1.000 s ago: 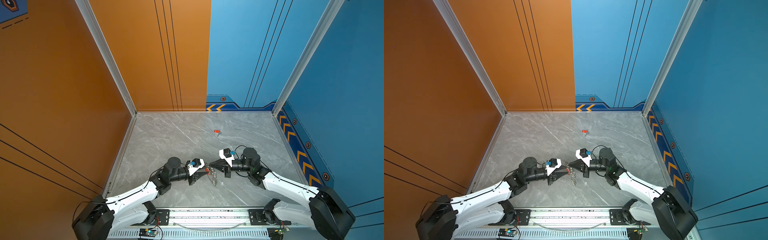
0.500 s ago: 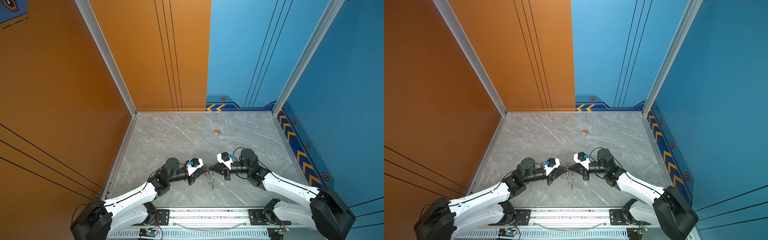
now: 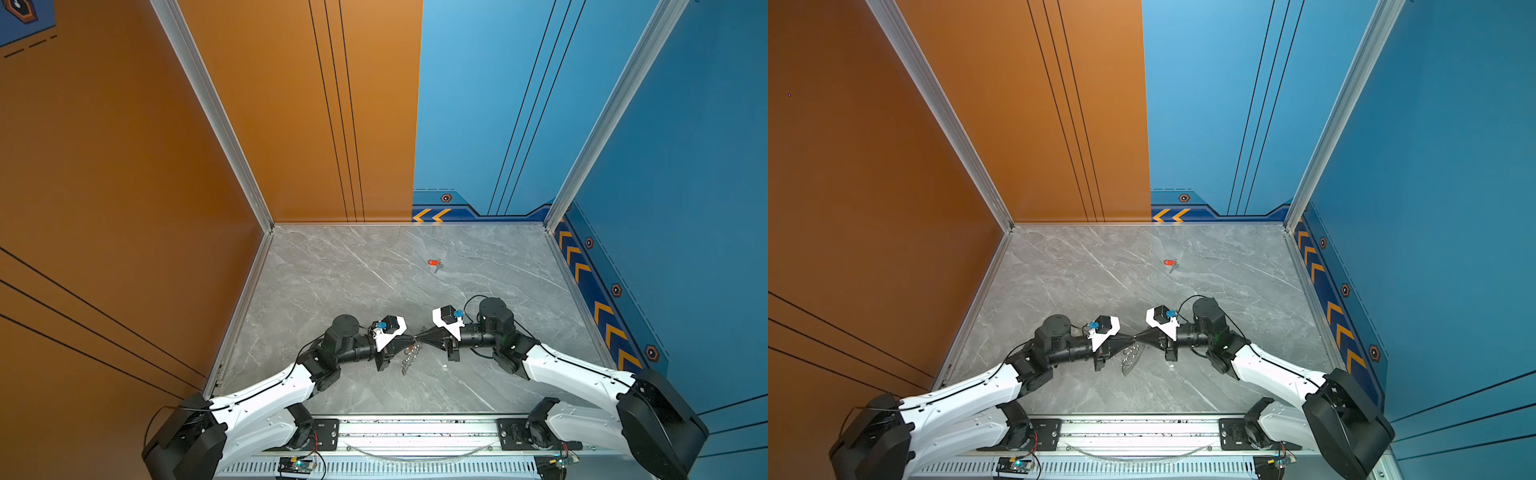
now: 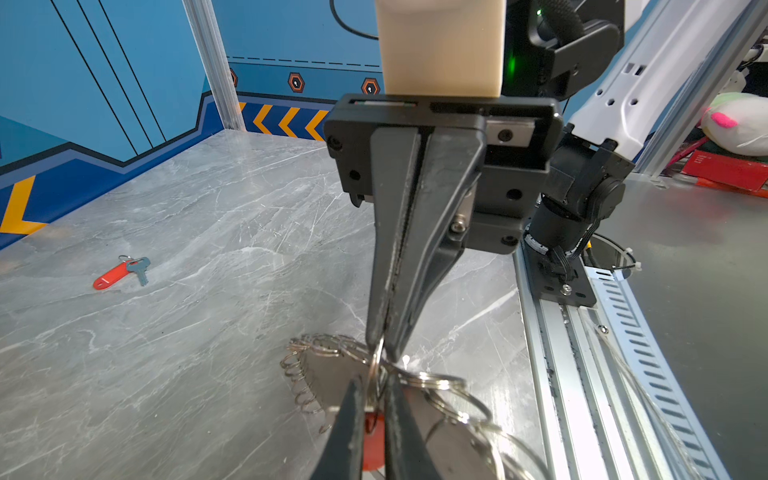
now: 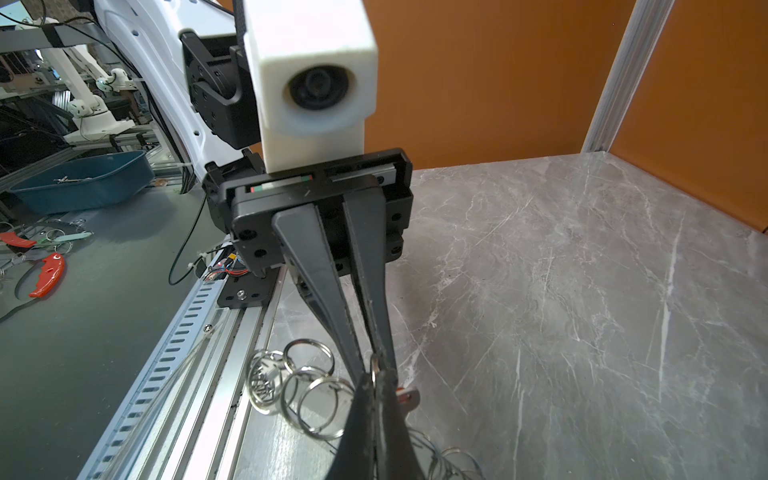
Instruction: Put the keys on the keyring
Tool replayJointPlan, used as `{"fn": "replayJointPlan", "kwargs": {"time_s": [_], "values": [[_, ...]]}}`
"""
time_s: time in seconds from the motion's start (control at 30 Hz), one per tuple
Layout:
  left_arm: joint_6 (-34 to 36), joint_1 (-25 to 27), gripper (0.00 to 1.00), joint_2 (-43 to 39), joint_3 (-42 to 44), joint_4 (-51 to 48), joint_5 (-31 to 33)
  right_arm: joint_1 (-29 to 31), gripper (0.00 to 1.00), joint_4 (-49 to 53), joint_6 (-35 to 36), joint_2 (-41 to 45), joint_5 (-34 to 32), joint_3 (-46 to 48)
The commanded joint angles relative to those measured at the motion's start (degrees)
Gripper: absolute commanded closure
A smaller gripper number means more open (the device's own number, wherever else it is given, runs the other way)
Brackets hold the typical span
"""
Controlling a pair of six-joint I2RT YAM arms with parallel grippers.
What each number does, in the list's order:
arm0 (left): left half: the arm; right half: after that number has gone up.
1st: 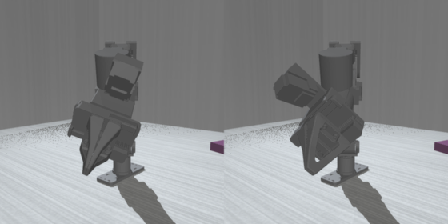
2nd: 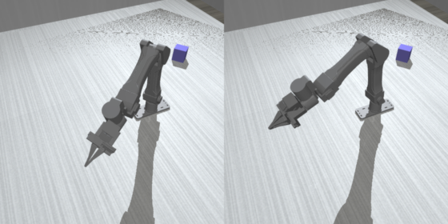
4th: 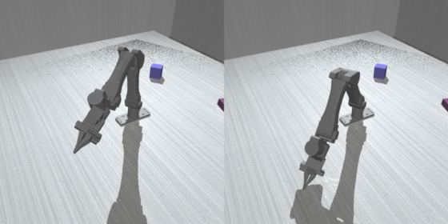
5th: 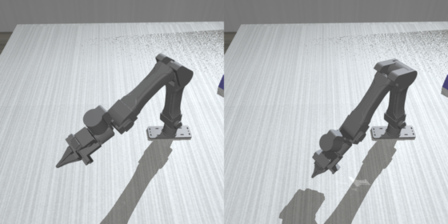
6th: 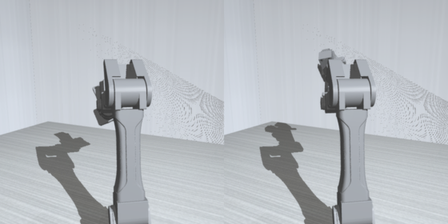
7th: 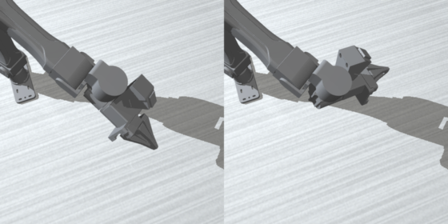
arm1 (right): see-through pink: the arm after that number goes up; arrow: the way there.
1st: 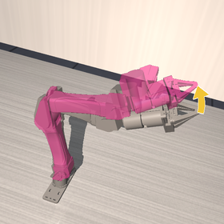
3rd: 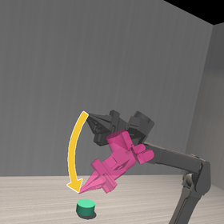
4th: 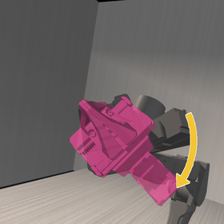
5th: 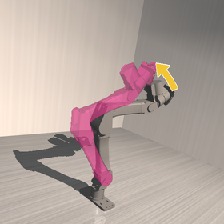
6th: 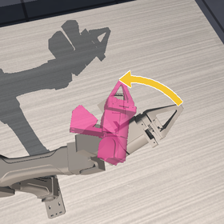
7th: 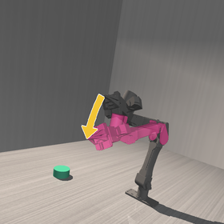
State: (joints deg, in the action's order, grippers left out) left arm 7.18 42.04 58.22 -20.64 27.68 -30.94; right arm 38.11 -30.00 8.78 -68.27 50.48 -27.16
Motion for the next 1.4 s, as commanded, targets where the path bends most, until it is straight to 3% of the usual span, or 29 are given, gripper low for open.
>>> {"fn": "replayJointPlan", "kwargs": {"time_s": [0.0, 0.3, 0.4, 0.53, 0.63, 1.37], "values": [[0.0, -0.3, 0.87, 0.8, -0.8, 0.9, -2.1, 0.4, 1.0, 0.3, 0.5, -0.5, -0.1, -1.6], [0.3, -0.3, 0.99, 1.1, -0.8, 0.9, -2.0, 0.6, 1.0, 2.6, 1.7, -0.4, -1.7, -2.1], [1.2, -0.1, 1.0, 1.3, -1.0, -0.2, -0.8, 0.7, 0.92, 10.4, 5.4, 0.6, -3.7, -3.9], [4.7, 1.0, 1.0, 2.6, -3.5, -6.3, 0.5, 1.7, 0.85, 28.5, 14.4, 1.7, -7.3, -9.4], [5.7, 1.1, 1.0, 3.0, -4.0, -7.6, 0.6, 2.5, 0.83, 34.0, 16.7, 0.8, -8.5, -12.0], [5.8, 1.5, 1.0, 1.9, -3.7, -7.6, -2.3, 4.5, 0.86, 34.1, 17.0, -2.5, -10.2, -13.4]]}}
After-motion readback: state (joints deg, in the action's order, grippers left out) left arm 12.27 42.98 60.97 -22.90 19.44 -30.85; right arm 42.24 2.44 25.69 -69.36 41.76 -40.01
